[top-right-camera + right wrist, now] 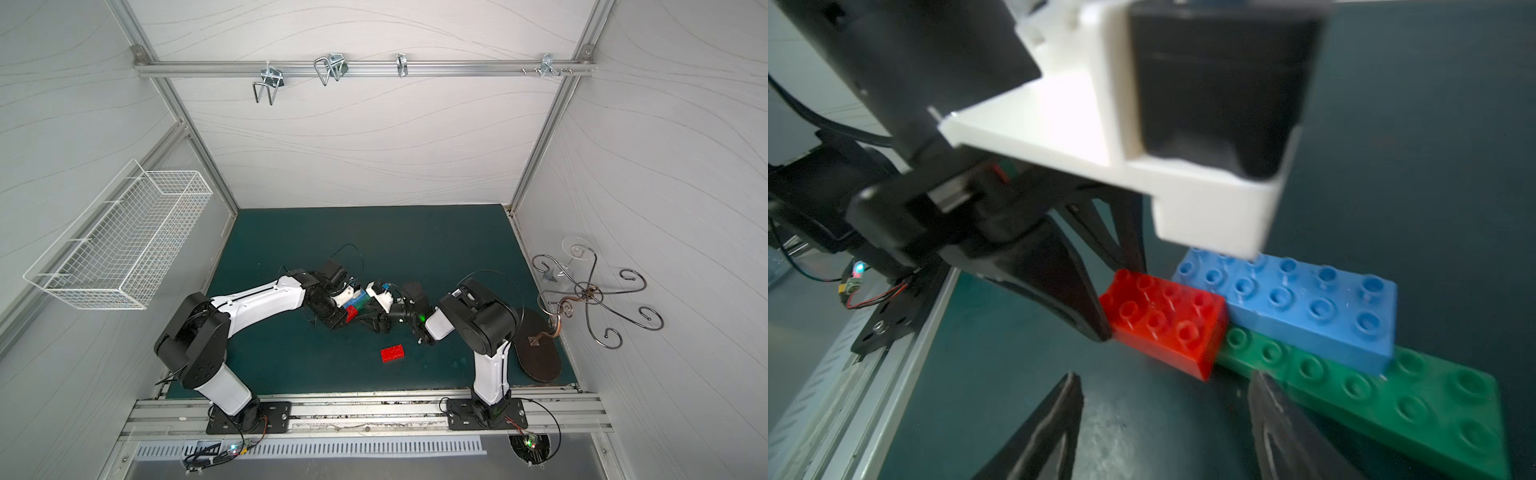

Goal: Assemble a small pinwheel with lego
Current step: Assemble the lego brick with the lego brick.

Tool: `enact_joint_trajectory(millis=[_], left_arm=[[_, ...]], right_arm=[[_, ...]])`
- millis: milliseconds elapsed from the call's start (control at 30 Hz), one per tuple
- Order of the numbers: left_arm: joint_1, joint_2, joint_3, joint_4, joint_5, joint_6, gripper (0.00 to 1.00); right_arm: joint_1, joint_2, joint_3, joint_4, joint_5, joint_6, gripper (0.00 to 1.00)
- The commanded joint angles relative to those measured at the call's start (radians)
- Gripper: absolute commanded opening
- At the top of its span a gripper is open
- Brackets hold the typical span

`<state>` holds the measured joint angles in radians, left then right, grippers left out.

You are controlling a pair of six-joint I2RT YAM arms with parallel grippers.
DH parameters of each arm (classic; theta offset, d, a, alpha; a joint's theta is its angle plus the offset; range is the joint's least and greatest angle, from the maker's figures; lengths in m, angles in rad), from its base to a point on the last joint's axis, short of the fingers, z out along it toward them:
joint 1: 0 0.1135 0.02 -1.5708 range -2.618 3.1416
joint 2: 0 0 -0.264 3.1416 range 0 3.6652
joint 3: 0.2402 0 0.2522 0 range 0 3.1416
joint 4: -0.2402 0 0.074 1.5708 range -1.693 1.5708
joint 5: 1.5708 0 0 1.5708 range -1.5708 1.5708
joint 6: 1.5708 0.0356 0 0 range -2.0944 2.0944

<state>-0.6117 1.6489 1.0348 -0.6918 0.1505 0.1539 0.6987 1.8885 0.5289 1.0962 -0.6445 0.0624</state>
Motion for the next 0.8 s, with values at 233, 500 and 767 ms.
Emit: enact_joint_trajectory(millis=[233, 500, 767], left_arm=[[-0.004, 0.026, 0.037, -0.020, -0.003, -0.010, 0.00], [-0.005, 0.024, 0.030, -0.011, -0.024, -0.008, 0.00], [-0.011, 0.025, 0.026, -0.006, -0.018, -0.013, 0.00]], right_arm=[[0.113, -0.143, -0.015, -0.209, 0.069, -0.295, 0.67], [0.130, -0.088, 0.041, -0.173, 0.063, -0.285, 0.68], [0.132, -0.020, 0.086, -0.165, 0.034, -0.279, 0.68]])
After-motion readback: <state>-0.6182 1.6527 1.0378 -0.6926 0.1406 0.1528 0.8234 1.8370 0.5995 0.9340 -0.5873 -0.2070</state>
